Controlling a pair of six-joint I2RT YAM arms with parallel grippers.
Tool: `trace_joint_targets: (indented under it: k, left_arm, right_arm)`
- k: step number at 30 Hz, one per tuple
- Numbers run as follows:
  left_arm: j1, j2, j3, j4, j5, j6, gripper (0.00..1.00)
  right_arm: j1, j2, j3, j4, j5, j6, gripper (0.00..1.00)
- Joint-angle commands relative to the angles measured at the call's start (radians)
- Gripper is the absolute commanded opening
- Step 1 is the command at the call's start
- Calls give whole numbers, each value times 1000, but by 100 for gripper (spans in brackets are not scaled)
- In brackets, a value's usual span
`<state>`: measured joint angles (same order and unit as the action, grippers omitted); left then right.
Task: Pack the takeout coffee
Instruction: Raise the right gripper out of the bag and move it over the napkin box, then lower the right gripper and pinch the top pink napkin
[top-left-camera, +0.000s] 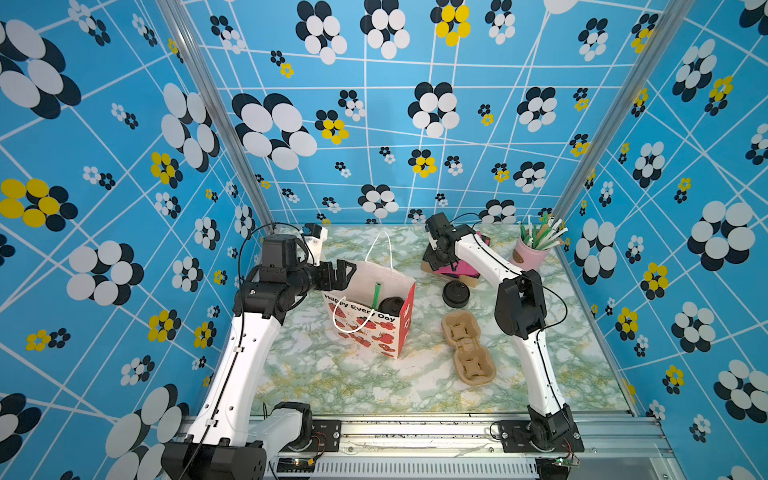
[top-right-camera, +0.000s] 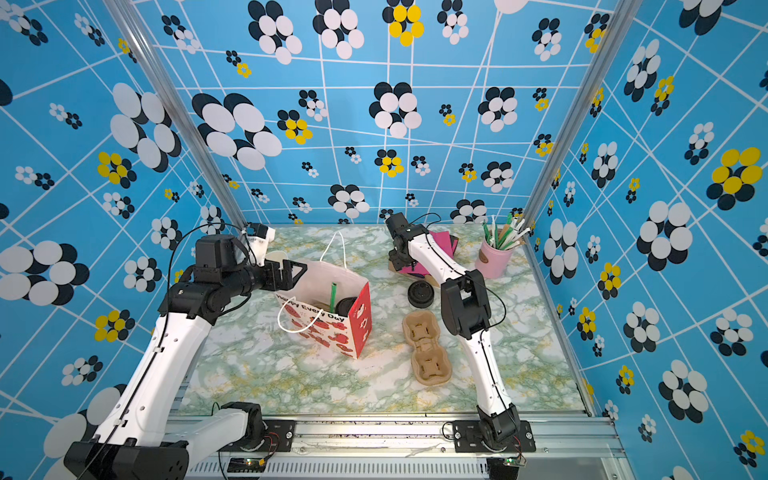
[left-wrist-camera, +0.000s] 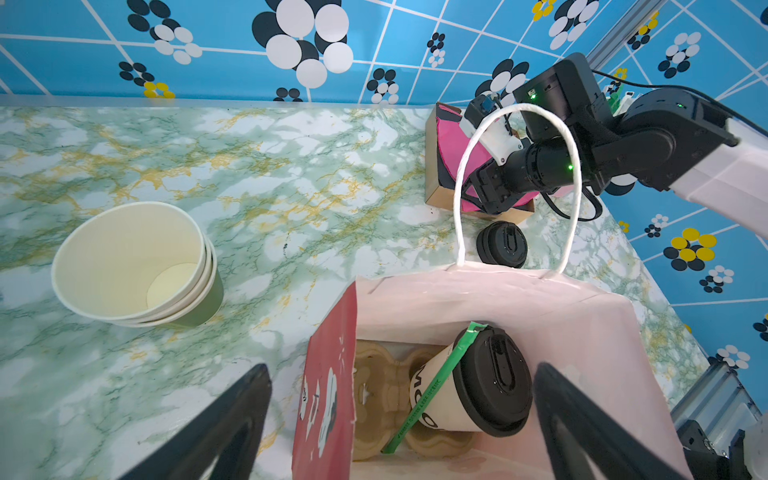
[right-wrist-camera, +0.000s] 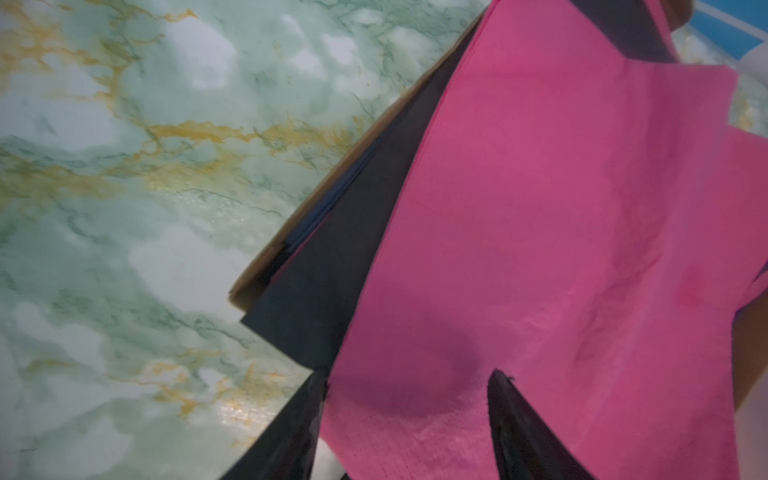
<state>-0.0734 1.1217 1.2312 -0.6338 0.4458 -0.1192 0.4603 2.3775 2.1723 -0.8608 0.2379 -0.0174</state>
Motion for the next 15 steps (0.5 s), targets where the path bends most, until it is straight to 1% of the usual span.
trace_joint_targets:
  k: [1,4,10,15]
  left_arm:
    - [10,-19,-16,17,10,11,99]
    - [11,-20,-16,17,10,10,99]
    - [14,-19,-22,21,13,8,99]
    - [14,-20,-22,22,16,6,99]
  right_arm:
    - [12,32,30,-44,29,13,61]
    - [11,42,32,-47,32,9,55]
    - [12,45,33,-52,27,8,39]
    - [12,33,43,-55,8,14,20]
